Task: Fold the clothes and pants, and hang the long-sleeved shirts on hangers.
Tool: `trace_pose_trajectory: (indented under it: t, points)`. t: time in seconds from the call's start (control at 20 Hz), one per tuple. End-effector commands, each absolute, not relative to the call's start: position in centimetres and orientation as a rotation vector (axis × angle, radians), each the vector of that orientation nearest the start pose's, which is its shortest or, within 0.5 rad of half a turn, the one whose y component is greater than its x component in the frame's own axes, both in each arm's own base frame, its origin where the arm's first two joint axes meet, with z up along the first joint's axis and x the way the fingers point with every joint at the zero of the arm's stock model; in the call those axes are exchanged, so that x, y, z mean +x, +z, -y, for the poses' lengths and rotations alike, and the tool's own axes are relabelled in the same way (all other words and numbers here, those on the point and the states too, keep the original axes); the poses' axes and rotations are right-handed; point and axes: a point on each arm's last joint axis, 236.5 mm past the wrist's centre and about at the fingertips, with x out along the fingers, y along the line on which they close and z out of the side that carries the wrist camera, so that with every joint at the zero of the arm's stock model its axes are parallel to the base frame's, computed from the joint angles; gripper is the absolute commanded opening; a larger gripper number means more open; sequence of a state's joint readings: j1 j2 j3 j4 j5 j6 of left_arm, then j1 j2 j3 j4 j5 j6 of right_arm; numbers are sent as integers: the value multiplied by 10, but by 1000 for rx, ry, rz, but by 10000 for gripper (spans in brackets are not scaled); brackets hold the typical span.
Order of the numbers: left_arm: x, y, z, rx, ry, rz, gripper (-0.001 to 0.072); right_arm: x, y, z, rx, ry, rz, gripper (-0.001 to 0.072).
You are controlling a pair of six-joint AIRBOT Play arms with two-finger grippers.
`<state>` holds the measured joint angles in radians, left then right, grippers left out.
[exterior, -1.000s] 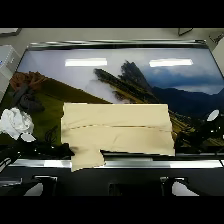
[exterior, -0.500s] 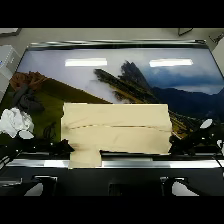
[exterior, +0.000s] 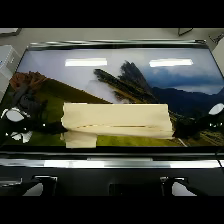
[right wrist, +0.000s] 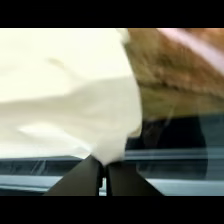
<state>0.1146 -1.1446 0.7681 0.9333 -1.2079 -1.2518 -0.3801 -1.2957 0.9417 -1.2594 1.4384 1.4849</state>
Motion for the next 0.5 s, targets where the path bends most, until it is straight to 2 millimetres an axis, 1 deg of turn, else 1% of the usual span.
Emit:
trace_pose_trajectory:
  t: [0.0, 0.05, 0.15, 0.2, 0.25, 0.35, 0.45]
  points:
    - [349, -7, 94, -415, -419, -1315, 24, 335, -23, 29, 457, -31, -1487, 35]
    - [367, -4, 95, -411, -422, -1303, 24, 350, -25, 34, 437, -67, -1471, 35]
    - [405, 2, 96, -429, -410, -1282, 23, 367, -40, 43, 413, -104, -1503, 36]
    - [421, 2, 97, -442, -404, -1279, 24, 376, -49, 39, 444, -89, -1515, 36]
    - [434, -2, 98, -441, -406, -1281, 24, 386, -57, 36, 469, -81, -1511, 37]
    - [452, -14, 97, -473, -383, -1296, 24, 407, -70, 30, 533, -71, -1465, 38]
    - [462, -26, 98, -482, -379, -1314, 24, 423, -79, 24, 598, -72, -1423, 38]
